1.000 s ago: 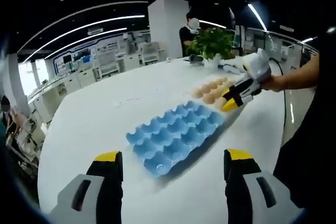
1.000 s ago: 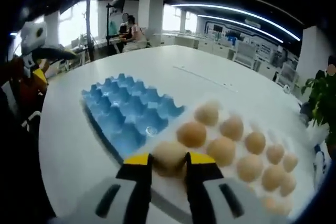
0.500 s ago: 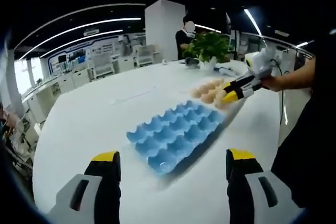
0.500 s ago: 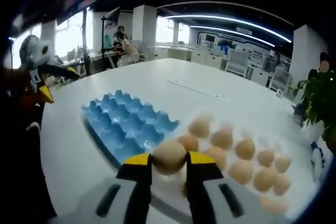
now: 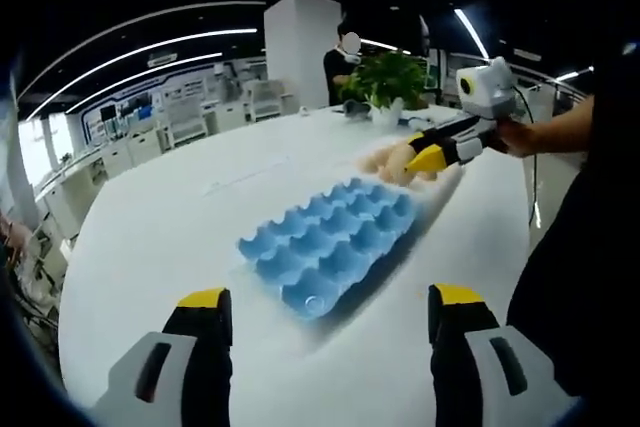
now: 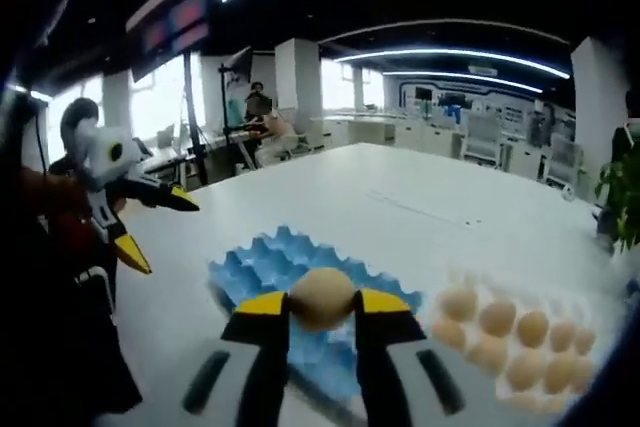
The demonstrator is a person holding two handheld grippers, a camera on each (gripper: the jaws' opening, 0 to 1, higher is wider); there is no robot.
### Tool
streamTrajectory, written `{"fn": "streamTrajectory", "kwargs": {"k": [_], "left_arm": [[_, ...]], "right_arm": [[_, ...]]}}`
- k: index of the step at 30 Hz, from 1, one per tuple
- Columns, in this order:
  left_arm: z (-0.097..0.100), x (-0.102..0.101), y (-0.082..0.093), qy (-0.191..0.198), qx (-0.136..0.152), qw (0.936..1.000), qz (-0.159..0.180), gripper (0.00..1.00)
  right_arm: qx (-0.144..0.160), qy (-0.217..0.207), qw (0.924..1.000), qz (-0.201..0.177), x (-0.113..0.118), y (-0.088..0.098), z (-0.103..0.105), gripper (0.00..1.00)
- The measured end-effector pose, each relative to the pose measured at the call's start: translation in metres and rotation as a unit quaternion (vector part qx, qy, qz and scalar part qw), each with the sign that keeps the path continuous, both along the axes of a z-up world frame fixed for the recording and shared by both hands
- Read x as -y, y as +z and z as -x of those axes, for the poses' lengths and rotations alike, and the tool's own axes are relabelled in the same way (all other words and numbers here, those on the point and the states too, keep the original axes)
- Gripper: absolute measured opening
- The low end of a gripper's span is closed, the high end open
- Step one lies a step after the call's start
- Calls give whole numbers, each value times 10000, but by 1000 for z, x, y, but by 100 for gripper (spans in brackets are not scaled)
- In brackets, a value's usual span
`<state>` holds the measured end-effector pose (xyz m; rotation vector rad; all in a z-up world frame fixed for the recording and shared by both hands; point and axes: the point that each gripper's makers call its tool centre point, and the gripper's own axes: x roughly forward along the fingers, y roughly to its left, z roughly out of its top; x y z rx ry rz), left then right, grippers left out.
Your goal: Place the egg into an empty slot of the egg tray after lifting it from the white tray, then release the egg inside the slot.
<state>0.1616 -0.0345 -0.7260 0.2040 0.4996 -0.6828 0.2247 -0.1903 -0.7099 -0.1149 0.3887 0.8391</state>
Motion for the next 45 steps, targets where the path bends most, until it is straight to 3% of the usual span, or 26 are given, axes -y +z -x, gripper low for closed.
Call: {"fn": "streamTrajectory", "kwargs": {"k": [9, 16, 30, 45], "left_arm": [[1, -2, 0, -10, 68, 10000, -6, 81], [0, -4, 1, -12, 119, 9999, -5, 81], [-5, -7, 0, -62, 131, 9999, 28, 79], [-6, -9, 0, -65, 192, 9998, -3, 79]], "right_arm": [[4, 875, 9961, -76, -80, -7, 11, 25], [-9, 1247, 9922, 28, -116, -21, 13, 25], [-87, 1659, 9859, 220, -151, -42, 16, 25], [24, 1939, 9788, 662, -155, -66, 21, 25]]}}
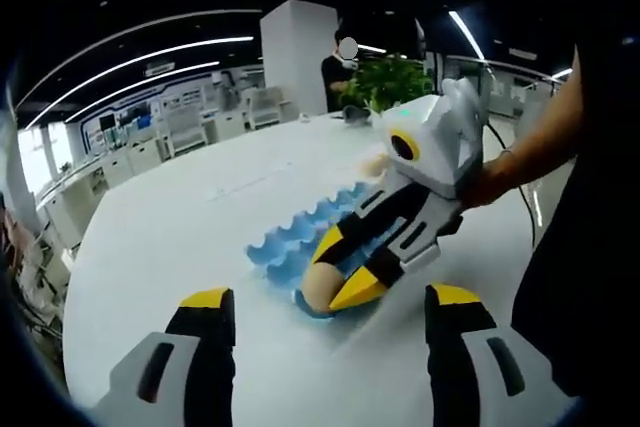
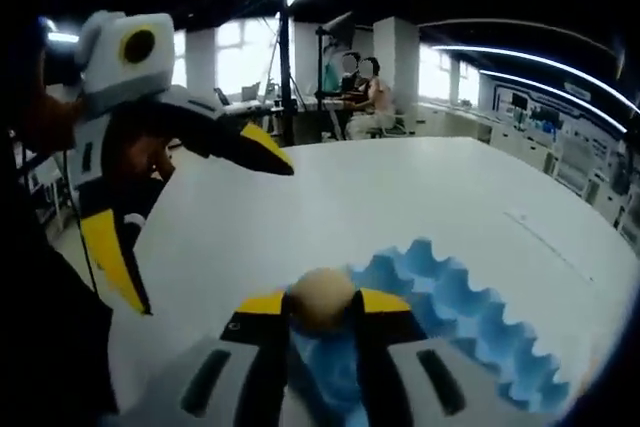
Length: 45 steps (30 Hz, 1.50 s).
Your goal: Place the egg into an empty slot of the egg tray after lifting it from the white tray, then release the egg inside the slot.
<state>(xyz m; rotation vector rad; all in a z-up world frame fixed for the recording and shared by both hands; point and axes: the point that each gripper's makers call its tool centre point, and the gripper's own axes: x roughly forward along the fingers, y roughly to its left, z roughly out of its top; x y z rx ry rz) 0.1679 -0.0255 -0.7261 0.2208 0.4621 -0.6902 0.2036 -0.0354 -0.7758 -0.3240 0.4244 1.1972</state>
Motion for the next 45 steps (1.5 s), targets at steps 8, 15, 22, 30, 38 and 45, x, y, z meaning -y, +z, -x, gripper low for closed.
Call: {"fn": "streamTrajectory", "kwargs": {"k": [8, 15, 22, 30, 38, 45], "left_arm": [[0, -1, 0, 2, 30, 10000, -29, 78], [1, -1, 0, -28, 8, 10000, -22, 78], [2, -2, -2, -41, 3, 10000, -29, 77], [-1, -5, -1, 28, 39, 10000, -38, 79], [0, -4, -1, -1, 62, 10000, -76, 79], [1, -1, -3, -64, 22, 9999, -74, 78]], "right_arm": [[255, 178, 9994, 157, -2, -4, 2, 25], [361, 248, 9988, 200, -2, -4, 2, 25], [420, 275, 9985, 209, -2, -4, 1, 25], [914, 529, 9937, 364, -1, -6, 3, 27], [946, 211, 9949, 288, 14, 4, 2, 26], [921, -625, 9937, 127, 65, 14, -6, 25]]}}
